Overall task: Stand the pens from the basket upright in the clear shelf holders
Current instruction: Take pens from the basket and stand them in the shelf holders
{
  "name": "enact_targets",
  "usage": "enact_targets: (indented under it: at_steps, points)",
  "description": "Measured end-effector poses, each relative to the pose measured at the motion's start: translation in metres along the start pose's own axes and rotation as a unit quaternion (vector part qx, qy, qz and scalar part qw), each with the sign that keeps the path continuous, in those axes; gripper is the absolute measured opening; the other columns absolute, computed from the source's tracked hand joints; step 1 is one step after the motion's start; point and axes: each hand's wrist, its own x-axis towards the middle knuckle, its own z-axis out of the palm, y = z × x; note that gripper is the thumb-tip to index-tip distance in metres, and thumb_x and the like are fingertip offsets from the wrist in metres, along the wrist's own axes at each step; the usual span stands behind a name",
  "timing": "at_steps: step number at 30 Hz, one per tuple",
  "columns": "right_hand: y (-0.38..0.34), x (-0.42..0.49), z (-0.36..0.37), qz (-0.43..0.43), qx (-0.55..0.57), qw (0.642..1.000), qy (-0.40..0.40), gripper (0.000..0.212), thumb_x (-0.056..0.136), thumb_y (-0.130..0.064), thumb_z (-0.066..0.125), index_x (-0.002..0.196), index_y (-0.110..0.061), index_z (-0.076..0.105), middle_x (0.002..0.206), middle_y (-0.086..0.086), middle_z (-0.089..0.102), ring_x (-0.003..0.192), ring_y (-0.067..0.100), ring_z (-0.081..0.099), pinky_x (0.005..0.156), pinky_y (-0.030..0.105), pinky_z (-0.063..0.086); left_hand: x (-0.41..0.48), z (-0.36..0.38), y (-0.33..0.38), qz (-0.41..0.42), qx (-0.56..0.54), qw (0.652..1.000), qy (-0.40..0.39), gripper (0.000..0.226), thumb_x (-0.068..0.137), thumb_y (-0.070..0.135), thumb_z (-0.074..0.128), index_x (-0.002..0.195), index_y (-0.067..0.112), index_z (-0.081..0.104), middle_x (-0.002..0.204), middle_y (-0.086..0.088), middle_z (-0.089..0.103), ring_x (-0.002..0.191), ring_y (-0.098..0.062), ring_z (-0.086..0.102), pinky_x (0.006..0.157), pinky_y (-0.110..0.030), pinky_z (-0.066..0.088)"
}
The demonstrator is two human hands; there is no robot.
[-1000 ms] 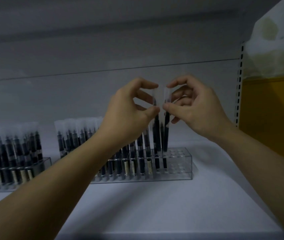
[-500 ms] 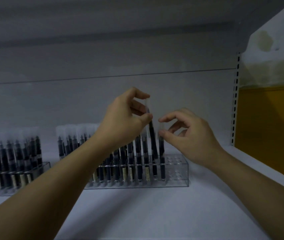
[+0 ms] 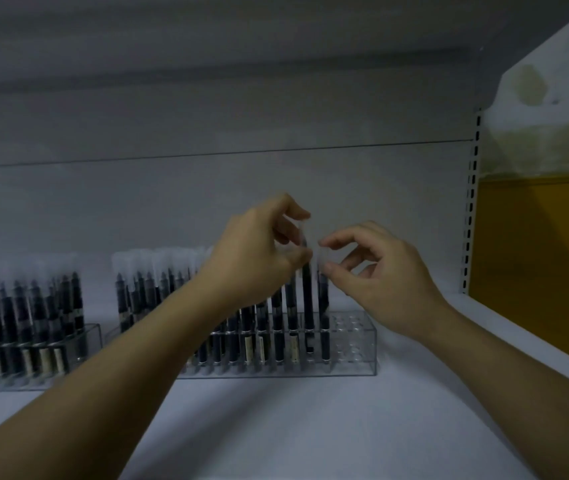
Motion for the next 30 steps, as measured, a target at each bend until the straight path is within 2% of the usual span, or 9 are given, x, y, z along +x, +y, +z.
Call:
enact_targets:
  at_steps: [2, 4, 6, 11, 14, 19, 22, 27, 30]
  points:
    - [0.000, 0.000, -0.001, 0.000, 0.004, 1.000, 0.001, 0.023, 0.081, -0.020, 0.076, 0.101, -0.028, 0.068, 0.101, -0.012, 0.061, 0.077, 0.004, 0.065, 0.067, 0.016, 0.051, -0.004, 0.003, 0.004, 0.020, 0.047, 0.999, 0.008, 0.031, 0.081, 0.039, 0.072, 0.107, 0.034, 0.057, 0.101, 0.019, 0.058, 0.101, -0.004, 0.054, 0.084, -0.023, 0.045]
    - [0.000, -0.001, -0.002, 0.000, 0.006, 1.000, 0.001, 0.024, 0.081, -0.019, 0.075, 0.101, -0.029, 0.067, 0.101, -0.013, 0.060, 0.078, 0.003, 0.064, 0.064, 0.013, 0.049, -0.008, 0.005, 0.007, 0.034, 0.107, 0.994, -0.006, 0.029, 0.081, 0.048, 0.069, 0.104, 0.035, 0.058, 0.109, 0.013, 0.055, 0.108, -0.012, 0.049, 0.096, -0.037, 0.040]
    - [0.000, -0.001, -0.001, -0.002, 0.005, 1.000, 0.001, 0.025, 0.081, -0.016, 0.075, 0.102, -0.027, 0.068, 0.100, -0.011, 0.060, 0.079, 0.002, 0.064, 0.063, 0.011, 0.047, -0.011, 0.005, 0.006, 0.034, 0.145, 0.989, -0.012, 0.031, 0.083, 0.050, 0.065, 0.109, 0.033, 0.058, 0.116, 0.009, 0.056, 0.113, -0.017, 0.047, 0.103, -0.045, 0.036]
    - [-0.003, -0.003, 0.000, -0.011, -0.012, 1.000, 0.001, 0.027, 0.081, -0.012, 0.074, 0.105, -0.023, 0.069, 0.100, -0.010, 0.060, 0.084, 0.002, 0.063, 0.064, 0.016, 0.052, -0.015, -0.001, -0.001, 0.035, 0.145, 0.989, -0.004, 0.032, 0.086, 0.043, 0.065, 0.116, 0.036, 0.059, 0.123, 0.012, 0.055, 0.119, -0.016, 0.044, 0.108, -0.052, 0.031]
    - [-0.005, -0.003, -0.001, -0.018, -0.012, 1.000, -0.002, 0.030, 0.081, -0.009, 0.074, 0.107, -0.024, 0.068, 0.101, -0.010, 0.060, 0.087, 0.004, 0.062, 0.066, 0.019, 0.055, -0.019, -0.001, -0.005, 0.047, 0.168, 0.985, -0.008, 0.039, 0.086, 0.046, 0.064, 0.123, 0.040, 0.055, 0.130, 0.014, 0.052, 0.127, -0.014, 0.039, 0.114, -0.057, 0.020]
    - [-0.014, -0.004, -0.005, -0.033, -0.066, 0.997, -0.005, 0.040, 0.081, -0.019, 0.073, 0.120, -0.024, 0.063, 0.108, -0.011, 0.057, 0.096, 0.001, 0.057, 0.081, 0.014, 0.049, -0.034, -0.003, -0.010, 0.043, 0.182, 0.982, -0.011, 0.065, 0.089, 0.046, 0.060, 0.145, 0.041, 0.030, 0.147, 0.012, 0.041, 0.139, -0.012, 0.028, 0.120, -0.050, -0.002]
    - [-0.027, -0.004, -0.011, -0.035, -0.114, 0.993, -0.011, 0.049, 0.081, -0.030, 0.072, 0.128, -0.025, 0.058, 0.116, -0.015, 0.052, 0.102, -0.005, 0.047, 0.091, 0.013, 0.039, -0.048, -0.009, -0.010, 0.066, 0.204, 0.977, 0.013, 0.067, 0.088, 0.043, 0.061, 0.147, 0.037, 0.029, 0.150, 0.010, 0.038, 0.142, -0.011, 0.025, 0.119, -0.040, -0.010]
    - [-0.055, -0.033, -0.008, -0.028, -0.156, 0.986, -0.044, 0.057, 0.082, -0.039, 0.071, 0.135, -0.029, 0.051, 0.130, -0.011, 0.051, 0.118, 0.003, 0.043, 0.102, 0.025, 0.035, -0.074, -0.030, 0.000, 0.090, 0.225, 0.970, 0.032, 0.061, 0.087, 0.041, 0.063, 0.143, 0.031, 0.040, 0.146, 0.006, 0.044, 0.140, -0.013, 0.033, 0.121, -0.042, -0.004]
    - [-0.074, -0.056, 0.000, -0.034, -0.155, 0.985, -0.061, 0.062, 0.081, -0.040, 0.072, 0.137, -0.030, 0.048, 0.134, -0.013, 0.049, 0.119, -0.002, 0.038, 0.103, 0.023, 0.030, -0.099, -0.046, 0.003, 0.088, 0.217, 0.971, 0.040, 0.059, 0.087, 0.041, 0.063, 0.141, 0.029, 0.044, 0.143, 0.005, 0.049, 0.139, -0.014, 0.035, 0.122, -0.043, 0.003]
